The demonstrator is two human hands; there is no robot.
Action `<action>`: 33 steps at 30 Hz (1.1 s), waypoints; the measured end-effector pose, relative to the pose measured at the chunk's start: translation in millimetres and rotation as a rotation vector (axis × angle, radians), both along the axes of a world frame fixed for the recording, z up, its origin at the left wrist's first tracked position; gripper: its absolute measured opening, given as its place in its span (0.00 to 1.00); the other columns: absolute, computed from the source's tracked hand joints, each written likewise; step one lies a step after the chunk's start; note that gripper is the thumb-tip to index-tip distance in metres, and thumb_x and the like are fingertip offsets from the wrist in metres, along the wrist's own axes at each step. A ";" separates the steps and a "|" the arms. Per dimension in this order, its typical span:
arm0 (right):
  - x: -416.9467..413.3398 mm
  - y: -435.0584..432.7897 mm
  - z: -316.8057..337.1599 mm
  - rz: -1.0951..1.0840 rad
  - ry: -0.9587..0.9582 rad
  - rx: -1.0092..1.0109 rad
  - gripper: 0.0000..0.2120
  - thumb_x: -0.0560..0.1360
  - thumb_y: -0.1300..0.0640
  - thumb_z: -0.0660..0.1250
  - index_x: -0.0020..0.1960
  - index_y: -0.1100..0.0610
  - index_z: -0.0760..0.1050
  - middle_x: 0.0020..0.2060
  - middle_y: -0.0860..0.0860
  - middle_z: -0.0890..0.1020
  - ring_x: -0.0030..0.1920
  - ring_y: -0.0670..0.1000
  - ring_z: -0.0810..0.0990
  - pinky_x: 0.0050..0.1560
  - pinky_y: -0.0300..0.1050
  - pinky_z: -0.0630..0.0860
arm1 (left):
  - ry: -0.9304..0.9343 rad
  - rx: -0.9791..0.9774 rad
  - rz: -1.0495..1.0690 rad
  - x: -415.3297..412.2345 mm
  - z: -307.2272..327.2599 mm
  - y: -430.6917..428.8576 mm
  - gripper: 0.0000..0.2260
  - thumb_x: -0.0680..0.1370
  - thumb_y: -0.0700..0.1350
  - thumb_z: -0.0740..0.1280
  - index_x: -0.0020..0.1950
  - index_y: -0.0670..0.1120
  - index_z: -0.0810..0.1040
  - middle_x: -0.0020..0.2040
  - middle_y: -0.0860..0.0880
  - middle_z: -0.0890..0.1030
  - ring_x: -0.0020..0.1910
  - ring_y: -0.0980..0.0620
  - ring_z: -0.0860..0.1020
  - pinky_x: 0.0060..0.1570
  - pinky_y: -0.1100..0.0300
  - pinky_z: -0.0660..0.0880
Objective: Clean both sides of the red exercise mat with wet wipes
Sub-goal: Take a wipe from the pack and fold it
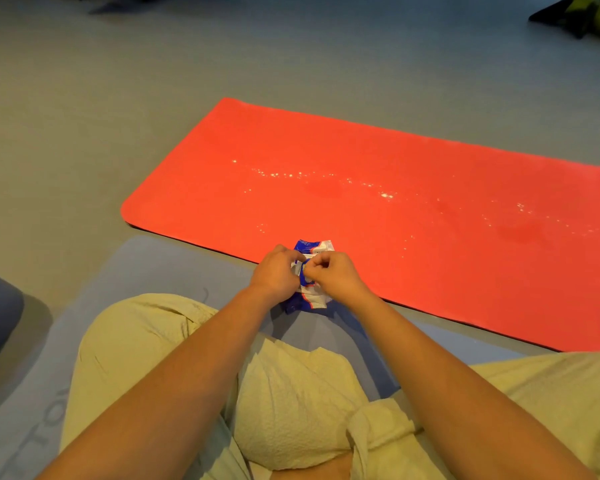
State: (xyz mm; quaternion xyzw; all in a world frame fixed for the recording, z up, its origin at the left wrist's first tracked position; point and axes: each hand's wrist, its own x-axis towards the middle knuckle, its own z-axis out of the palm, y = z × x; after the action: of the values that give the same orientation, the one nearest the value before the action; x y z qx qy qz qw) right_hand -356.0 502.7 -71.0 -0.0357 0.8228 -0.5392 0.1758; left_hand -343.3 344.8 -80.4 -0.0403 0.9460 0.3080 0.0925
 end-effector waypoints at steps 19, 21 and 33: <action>-16.6 5.0 -1.4 0.101 0.232 0.493 0.07 0.72 0.58 0.66 0.37 0.54 0.81 0.33 0.49 0.81 0.35 0.53 0.78 0.32 0.44 0.69 | -0.101 0.536 0.432 -0.9 8.0 4.0 0.08 0.76 0.37 0.69 0.44 0.49 0.83 0.38 0.49 0.84 0.40 0.45 0.83 0.40 0.48 0.81; -10.4 2.0 -3.4 0.213 0.262 0.690 0.07 0.72 0.56 0.67 0.38 0.55 0.82 0.36 0.51 0.82 0.37 0.55 0.78 0.30 0.42 0.64 | -0.157 0.527 0.474 -1.3 5.3 1.4 0.08 0.76 0.36 0.67 0.44 0.48 0.82 0.40 0.47 0.85 0.41 0.44 0.84 0.44 0.45 0.83; -5.7 -12.7 2.1 0.302 0.402 0.881 0.07 0.73 0.58 0.66 0.37 0.55 0.73 0.39 0.52 0.76 0.36 0.56 0.73 0.31 0.44 0.64 | -0.211 0.580 0.522 1.0 6.4 8.8 0.12 0.73 0.32 0.61 0.45 0.45 0.81 0.40 0.46 0.83 0.37 0.47 0.80 0.36 0.57 0.77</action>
State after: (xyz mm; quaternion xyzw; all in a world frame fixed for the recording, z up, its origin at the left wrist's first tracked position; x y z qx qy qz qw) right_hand -361.6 490.0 -68.9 -0.1798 0.9754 -0.0919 0.0881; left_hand -342.2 353.6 -73.9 -0.2829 0.7632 0.5694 0.1153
